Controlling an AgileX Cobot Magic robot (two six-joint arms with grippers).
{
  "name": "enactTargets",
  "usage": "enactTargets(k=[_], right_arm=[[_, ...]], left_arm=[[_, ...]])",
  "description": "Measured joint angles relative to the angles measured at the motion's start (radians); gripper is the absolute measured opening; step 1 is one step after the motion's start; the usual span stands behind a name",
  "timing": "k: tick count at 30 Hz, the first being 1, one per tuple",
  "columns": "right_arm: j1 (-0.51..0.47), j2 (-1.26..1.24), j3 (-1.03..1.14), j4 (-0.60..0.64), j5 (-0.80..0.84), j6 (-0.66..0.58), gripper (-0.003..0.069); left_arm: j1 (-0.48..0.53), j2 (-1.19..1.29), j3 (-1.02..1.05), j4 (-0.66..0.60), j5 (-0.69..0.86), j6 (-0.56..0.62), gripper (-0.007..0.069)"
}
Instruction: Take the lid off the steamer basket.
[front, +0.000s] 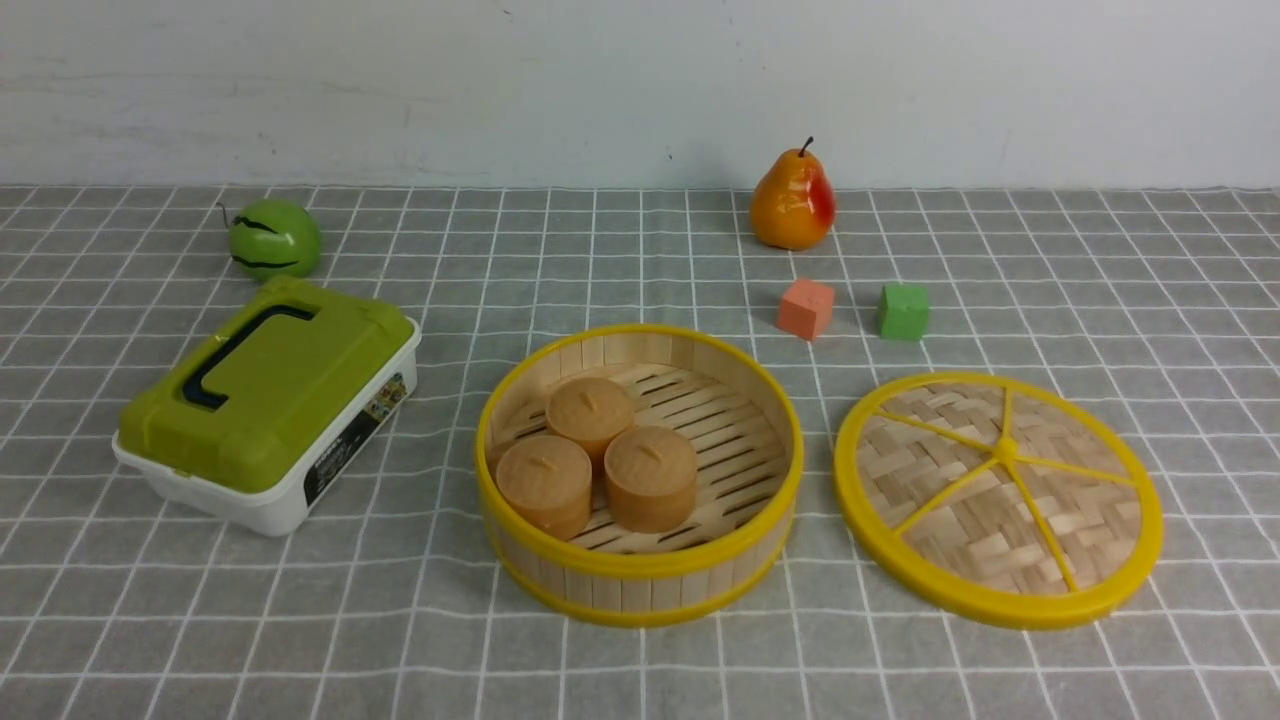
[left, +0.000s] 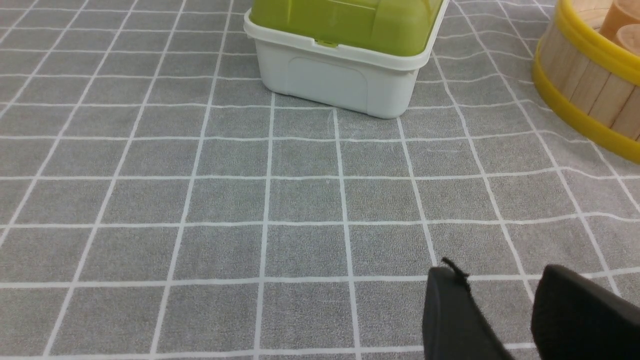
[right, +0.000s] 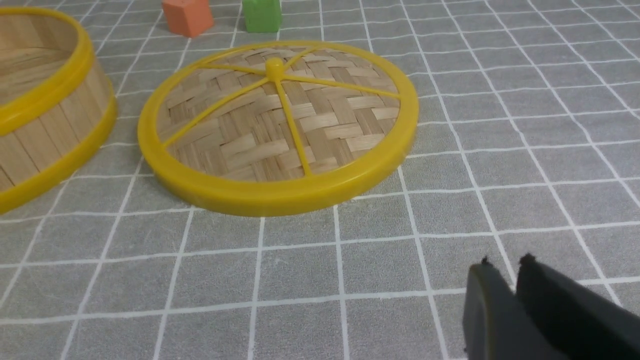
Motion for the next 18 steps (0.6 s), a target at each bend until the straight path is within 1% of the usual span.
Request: enactTargets(k=[18], right_arm=[[0.0, 0.0, 0.0, 0.002, 0.001, -0.003, 0.0087]], left_arm=[[0.0, 0.0, 0.0, 0.0, 0.0, 0.0, 0.0239]])
